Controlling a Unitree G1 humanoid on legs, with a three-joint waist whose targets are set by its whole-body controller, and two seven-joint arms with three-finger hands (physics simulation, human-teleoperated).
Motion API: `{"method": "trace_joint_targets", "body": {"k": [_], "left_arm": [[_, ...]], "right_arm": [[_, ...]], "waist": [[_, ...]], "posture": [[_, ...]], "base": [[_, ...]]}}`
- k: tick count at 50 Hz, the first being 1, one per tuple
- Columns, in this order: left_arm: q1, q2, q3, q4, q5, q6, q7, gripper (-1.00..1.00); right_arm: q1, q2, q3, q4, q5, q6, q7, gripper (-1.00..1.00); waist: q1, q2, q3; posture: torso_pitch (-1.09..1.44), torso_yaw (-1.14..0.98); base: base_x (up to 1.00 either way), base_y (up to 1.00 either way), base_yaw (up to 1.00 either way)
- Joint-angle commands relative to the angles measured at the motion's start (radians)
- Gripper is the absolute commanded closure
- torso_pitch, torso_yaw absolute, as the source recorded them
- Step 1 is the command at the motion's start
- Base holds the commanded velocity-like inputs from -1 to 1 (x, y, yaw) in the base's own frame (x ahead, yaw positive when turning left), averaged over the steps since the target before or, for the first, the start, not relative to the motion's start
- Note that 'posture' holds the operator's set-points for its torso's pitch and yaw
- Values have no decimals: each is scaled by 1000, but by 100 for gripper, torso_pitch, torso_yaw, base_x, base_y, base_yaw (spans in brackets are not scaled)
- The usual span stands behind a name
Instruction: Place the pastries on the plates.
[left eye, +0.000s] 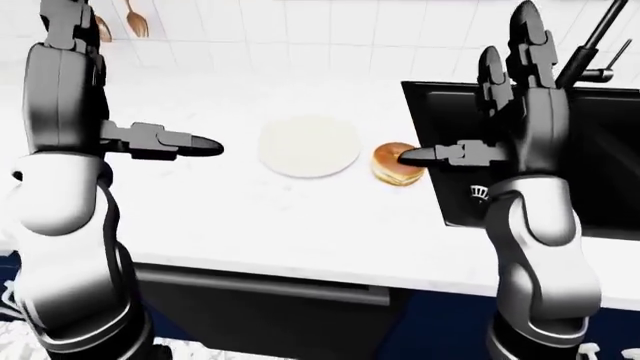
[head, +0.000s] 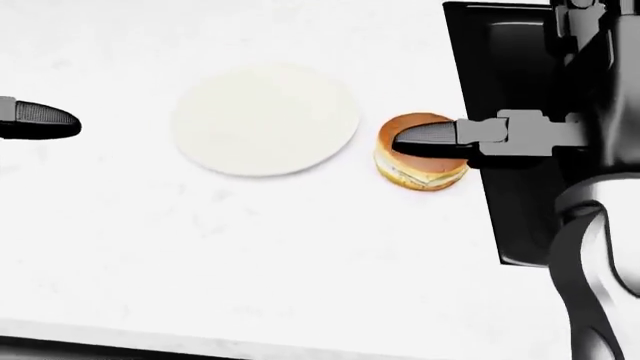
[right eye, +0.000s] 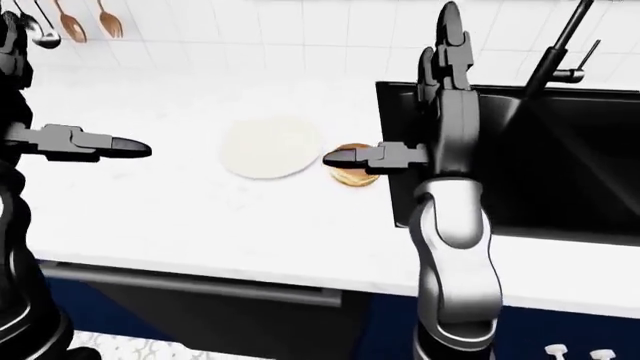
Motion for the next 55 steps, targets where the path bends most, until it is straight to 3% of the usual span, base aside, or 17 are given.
{"method": "trace_joint_targets", "body": {"k": [1, 7, 13, 19, 27, 29, 32, 37, 39, 40, 41, 47, 50, 52, 53, 54, 55], "left_arm": [[-30, 16, 16, -26, 7, -24, 5, -100], [-32, 19, 19, -22, 8, -27, 3, -100], [-24, 17, 19, -20, 9, -33, 5, -100], [-23, 15, 17, -23, 13, -32, 4, -100], [-21, 13, 17, -29, 15, -29, 1, -100], [-19, 13, 18, -30, 16, -28, 0, -100], [-20, 12, 16, -31, 17, -26, 0, -100], [-23, 9, 12, -24, 20, -31, 1, -100], [-22, 7, 12, -22, 23, -32, 1, -100], [-20, 7, 12, -20, 24, -35, 1, -100], [-22, 7, 13, -20, 23, -35, 0, -100], [-23, 14, 20, -29, 21, -26, -7, -100], [-23, 14, 19, -28, 19, -27, -5, -100], [-19, 14, 21, -31, 18, -27, -4, -100], [-18, 14, 21, -31, 18, -28, -3, -100], [-17, 14, 21, -30, 18, -29, -3, -100], [-16, 13, 20, -29, 18, -31, -2, -100]], "right_arm": [[-30, -6, -1, -33, -1, -31, 0, -100], [-37, -11, -15, -44, 40, -17, -18, -100], [-34, -15, -14, -40, 48, -17, -25, -100], [-21, -22, 1, -37, 11, -19, -21, -100], [-19, -12, 12, -35, -26, -21, 10, -100], [-21, -11, 13, -39, -38, -19, 22, -100], [-20, -8, 11, -40, -44, -21, 29, -100], [-16, -4, 6, -43, -45, -24, 34, -100], [-21, 13, -6, -39, -23, -17, 21, -100], [-20, 10, -7, -26, -22, -20, 13, -100], [-22, 6, -3, -21, -21, -28, 10, -100], [-36, 0, 11, -32, -31, -23, 26, -100], [-39, 1, 11, -38, -29, -18, 27, -100], [-41, 9, 2, -39, -18, -6, 16, -100], [-36, 4, 5, -35, -21, -14, 16, -100], [-35, 3, 5, -36, -20, -13, 15, -100], [-33, 3, 7, -42, -19, -13, 14, -100]], "waist": [[0, 1, -29], [-10, 18, -33], [-4, 42, -10], [30, -28, -27], [11, -38, 18], [18, -19, -4], [12, -11, -6], [-8, 40, -6], [-13, 81, -4], [-21, 148, -14], [-20, 100, 3], [-25, 57, -26], [-3, 31, 18], [1, 26, 8], [-4, 19, 31], [-14, 27, -9], [-8, 23, -19]], "posture": [[2, -9], [2, -9], [2, -9], [2, -9], [2, -9], [2, -9], [2, -9], [2, -9], [2, -9], [2, -9], [2, -9], [2, -9], [2, -9], [2, -9], [2, -9], [2, -9], [2, -9]], "base": [[0, 0, 0], [0, 0, -1], [0, 0, -88], [0, 0, -72], [0, 0, 0], [16, 11, 0], [31, 28, 0], [31, 29, 0], [28, 15, 0], [0, 0, 0], [0, 0, 0], [2, 0, 0], [55, 0, 0], [60, 0, 0], [0, 0, 0], [0, 0, 0], [0, 0, 0]]}}
